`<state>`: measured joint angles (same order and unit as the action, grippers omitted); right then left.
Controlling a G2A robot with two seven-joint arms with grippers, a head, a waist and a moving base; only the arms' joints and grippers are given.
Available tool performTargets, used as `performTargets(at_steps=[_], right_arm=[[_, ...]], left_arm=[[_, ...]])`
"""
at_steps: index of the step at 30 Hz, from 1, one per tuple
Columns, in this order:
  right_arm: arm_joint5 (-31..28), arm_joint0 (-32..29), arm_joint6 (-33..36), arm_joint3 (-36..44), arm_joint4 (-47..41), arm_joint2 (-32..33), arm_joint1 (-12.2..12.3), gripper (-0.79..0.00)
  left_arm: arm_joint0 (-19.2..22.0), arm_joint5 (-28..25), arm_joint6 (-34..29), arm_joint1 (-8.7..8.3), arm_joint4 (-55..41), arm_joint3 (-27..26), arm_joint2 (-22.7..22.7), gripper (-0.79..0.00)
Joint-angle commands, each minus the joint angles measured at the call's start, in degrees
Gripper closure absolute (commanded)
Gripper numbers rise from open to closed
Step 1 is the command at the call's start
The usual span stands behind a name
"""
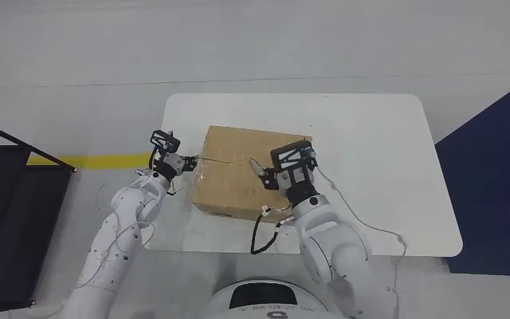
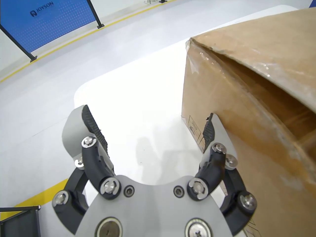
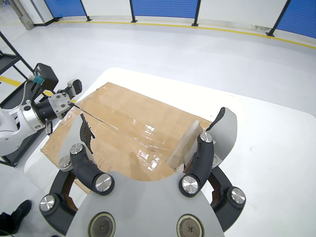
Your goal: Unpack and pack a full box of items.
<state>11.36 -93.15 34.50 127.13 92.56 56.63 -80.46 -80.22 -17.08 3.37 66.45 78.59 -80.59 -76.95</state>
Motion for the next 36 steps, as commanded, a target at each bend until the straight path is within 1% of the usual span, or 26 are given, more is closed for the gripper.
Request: performTargets(at_steps=[1,4,6,9,12,15,19,23,28,34,36], right_arm=[[0.42,2.67,1.24,-2.88,1.08,-2.35,-0.46,-0.785],[3.1,6.71,3.75,-7.76,3.12,-5.83,-1.45,-0.785],[5.16,9.26,5.59,-10.9,2.44,-7.44,-2.24,-0.785],[7.33,12.36,6.98,-14.21,0.22,-8.47,-3.23,-0.785],[8.02,13.58,6.91,-15.55,-2.03,-8.79,-3.8,-0.785],[7.59,13.58,5.81,-15.31,-4.68,-8.17,-4.04,-0.785],[6.44,12.54,3.4,-13.94,-8.37,-6.63,-4.07,-0.785],[5.99,10.28,-0.26,-12.27,-11.08,-4.42,-3.86,-0.785],[4.42,8.41,-2.09,-11.7,-12.99,-2.25,-3.55,-0.785],[3.62,7.66,-2.97,-12.19,-13.92,-1.26,-3.45,-0.785],[3.45,7.53,-3.16,-12.27,-14.17,-0.98,-3.44,-0.785]], left_arm=[[-0.02,-0.03,0.06,-0.04,-0.17,-0.1,-0.29,-0.785],[-0.03,-0.05,0.3,-0.09,-0.82,0.16,-0.95,-0.785],[-0.07,0.02,0.49,-0.15,-1.18,0.28,-1.5,-0.785],[-0.29,0.46,1.17,-0.26,-1.72,0.2,-2.59,-0.785],[-0.73,0.43,1.94,-0.37,-2.91,-0.71,-3.82,-0.785],[-1.19,-0.06,2.14,-0.46,-4.53,-2.62,-4.95,-0.785],[-1.19,-0.06,2.14,-0.46,-4.53,-2.62,-4.95,-0.785],[-1.19,-0.06,2.14,-0.46,-4.53,-2.62,-4.95,-0.785],[-2.31,-0.8,2.34,-0.4,-2.28,-6.95,-3.27,-0.785],[-3.54,-0.3,7.12,-0.19,-4.55,-9.08,-3.52,-0.785],[-4.04,0.77,8.71,-0.16,-4.4,-9.87,-3.87,-0.785]])
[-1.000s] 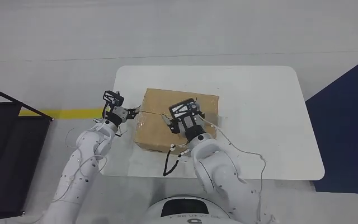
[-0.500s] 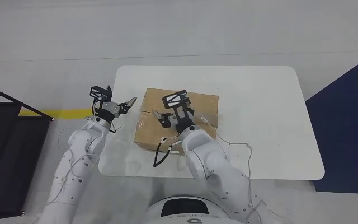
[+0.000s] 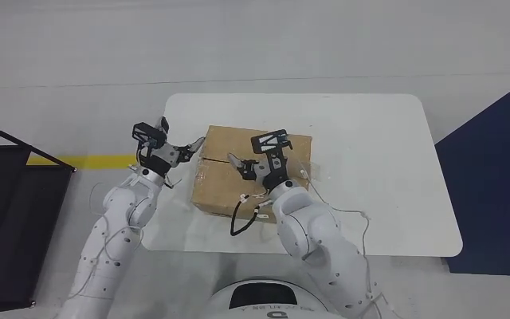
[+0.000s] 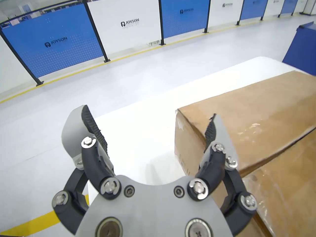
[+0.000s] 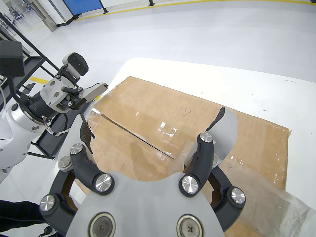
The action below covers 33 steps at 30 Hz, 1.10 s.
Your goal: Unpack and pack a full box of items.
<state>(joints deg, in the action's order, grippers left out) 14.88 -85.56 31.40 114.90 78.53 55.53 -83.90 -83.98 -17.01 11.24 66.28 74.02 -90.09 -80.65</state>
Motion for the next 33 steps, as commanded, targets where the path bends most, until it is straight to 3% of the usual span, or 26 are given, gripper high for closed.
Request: performTargets(at_steps=[1,5,10,14,23,29,33], right_arm=[[-0.22,-0.08,-0.1,-0.09,-0.3,0.28,0.02,-0.785],[-0.51,-0.09,-0.08,-0.25,-0.82,0.66,0.02,-0.785],[-0.82,-0.04,-0.2,-0.32,-1.01,0.82,0.01,-0.785],[-0.88,-0.77,-0.91,0.62,-1.21,1.62,0.13,-0.785],[-1.5,-4.58,-2.89,4.28,-1.09,4.12,0.72,-0.785],[-4.33,-9.73,-5.01,11.36,2.11,6.99,1.7,-0.785],[-4.33,-9.73,-5.01,11.36,2.11,6.99,1.7,-0.785]], left_arm=[[-0.55,1.8,1.49,0.08,-0.02,-0.7,-0.37,-0.785],[-0.94,9.48,0.61,0.55,-0.93,-1.51,-0.77,-0.785],[-1.25,4.31,-0.13,0.6,-2.84,-2.28,0.19,-0.785],[-2.3,1.09,-1.17,0.39,0.9,-2.49,1.45,-0.785],[-1.75,4.36,0.34,0.63,9.96,0.74,4.9,-0.785],[-1.81,5.0,1.22,0.75,10.19,0.78,5.09,-0.785],[-2.01,4.94,1.19,0.76,10.2,0.75,5.02,-0.785]])
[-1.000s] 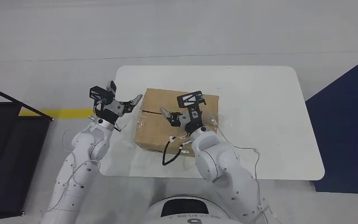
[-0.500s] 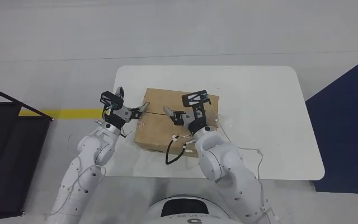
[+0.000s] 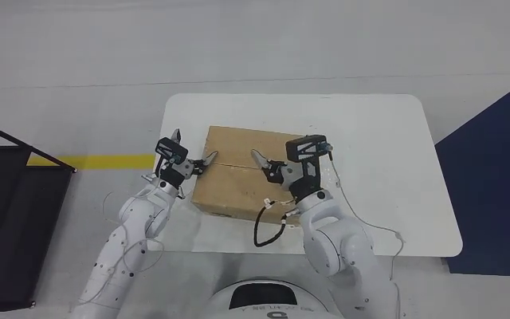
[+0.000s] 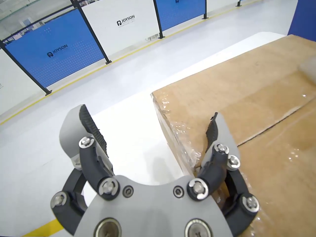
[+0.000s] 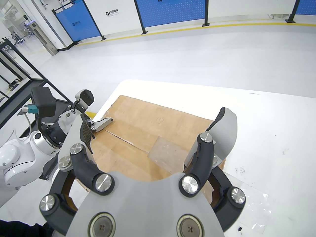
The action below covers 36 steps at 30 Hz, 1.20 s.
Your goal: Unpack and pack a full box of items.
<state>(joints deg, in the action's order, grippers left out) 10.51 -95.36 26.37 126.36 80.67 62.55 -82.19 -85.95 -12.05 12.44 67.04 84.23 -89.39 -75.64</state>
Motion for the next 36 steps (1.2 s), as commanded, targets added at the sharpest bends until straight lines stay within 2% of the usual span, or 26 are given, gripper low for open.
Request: performTargets(at_steps=[1,5,15,18,23,27,31,36], right_arm=[[0.04,0.07,0.03,-0.1,-0.04,-0.04,-0.01,-0.785],[0.55,-0.87,-1.07,-0.54,-1.62,1.09,0.05,-0.785],[1.63,-15.45,-8.45,3.22,-12.05,14.26,1.27,-0.785],[1.71,-17.72,-7.72,2.72,-15.84,17.1,1.44,-0.785],[-1.06,-16.9,-7.36,-0.41,-23.14,19.64,1.57,-0.785],[-8.63,-14.43,-8.39,-4.56,-31.03,20.74,1.74,-0.785],[-12.46,-12.24,-7.78,-5.76,-32.22,19.29,1.92,-0.785],[-12.42,-9.55,-6.53,-5.49,-30.31,15.57,1.95,-0.785]], left_arm=[[-0.08,0.01,-0.01,0.02,0.03,0.1,0.03,-0.785],[-0.06,0.0,-0.21,0.06,0.13,0.13,0.11,-0.785],[0.45,-0.07,-0.8,0.3,-0.07,1.28,0.88,-0.785],[0.55,-0.09,-0.84,0.34,0.04,1.36,0.97,-0.785],[0.56,-0.27,-0.7,0.39,0.24,1.62,1.2,-0.785],[0.46,-0.3,-0.63,0.43,0.46,1.71,1.36,-0.785],[0.35,-0.34,-0.41,0.42,0.68,1.71,1.25,-0.785],[-0.04,-0.35,-0.02,0.4,0.59,1.44,0.94,-0.785]])
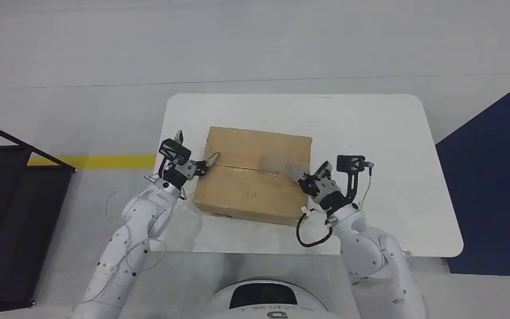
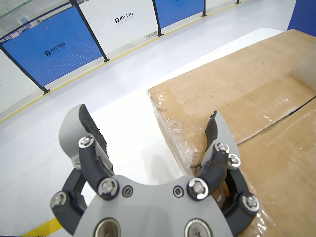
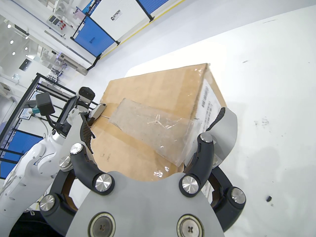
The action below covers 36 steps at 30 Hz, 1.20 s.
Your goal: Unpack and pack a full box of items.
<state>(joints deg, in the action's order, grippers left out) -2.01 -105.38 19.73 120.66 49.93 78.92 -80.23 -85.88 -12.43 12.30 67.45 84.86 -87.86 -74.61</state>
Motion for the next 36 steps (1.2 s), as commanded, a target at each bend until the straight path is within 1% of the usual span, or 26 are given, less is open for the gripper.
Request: performTargets(at_steps=[1,7,12,17,20,23,26,28,30,33,36], right_arm=[[0.32,0.86,0.27,0.39,0.91,-1.57,-0.02,-0.785],[2.64,4.22,3.57,0.93,4.34,-6.75,-0.1,-0.785],[4.97,8.63,6.22,-1.28,5.3,-10.73,-0.4,-0.785],[6.91,12.92,8.2,-3.66,6.39,-14.77,-0.8,-0.785],[6.85,14.89,8.44,-4.18,6.23,-17.16,-1.05,-0.785],[5.98,15.31,6.76,-3.35,6.72,-17.81,-1.03,-0.785],[6.79,12.86,3.89,-0.35,9.1,-16.52,-0.66,-0.785],[8.53,9.68,1.46,2.73,12.2,-14.66,-0.25,-0.785],[9.98,5.67,-1.03,5.76,13.48,-12.26,0.15,-0.785],[10.16,0.09,-4.17,8.06,10.99,-7.23,0.68,-0.785],[9.69,-4.24,-5.85,7.95,6.78,-2.16,1.06,-0.785]], left_arm=[[-0.22,0.02,0.25,-0.02,-0.05,-0.17,-0.18,-0.785],[-1.04,0.09,1.74,-0.08,-2.12,-1.44,-1.63,-0.785],[-2.42,0.39,3.09,-0.18,-5.71,-3.67,-4.14,-0.785],[-2.96,-0.52,2.66,-0.37,-7.85,-4.78,-6.34,-0.785],[-2.91,-0.8,2.45,-0.4,-8.18,-4.91,-6.79,-0.785],[-2.97,-0.71,2.34,-0.37,-8.26,-4.99,-6.88,-0.785],[-3.0,-0.64,2.25,-0.34,-8.2,-5.04,-6.9,-0.785],[-2.92,-0.66,2.11,-0.34,-8.23,-4.92,-7.01,-0.785],[-2.79,-0.66,1.93,-0.32,-8.37,-4.7,-7.15,-0.785],[-2.61,-0.63,1.5,-0.3,-8.69,-4.17,-7.35,-0.785],[-2.2,-0.64,1.16,-0.26,-8.75,-3.5,-7.3,-0.785]])
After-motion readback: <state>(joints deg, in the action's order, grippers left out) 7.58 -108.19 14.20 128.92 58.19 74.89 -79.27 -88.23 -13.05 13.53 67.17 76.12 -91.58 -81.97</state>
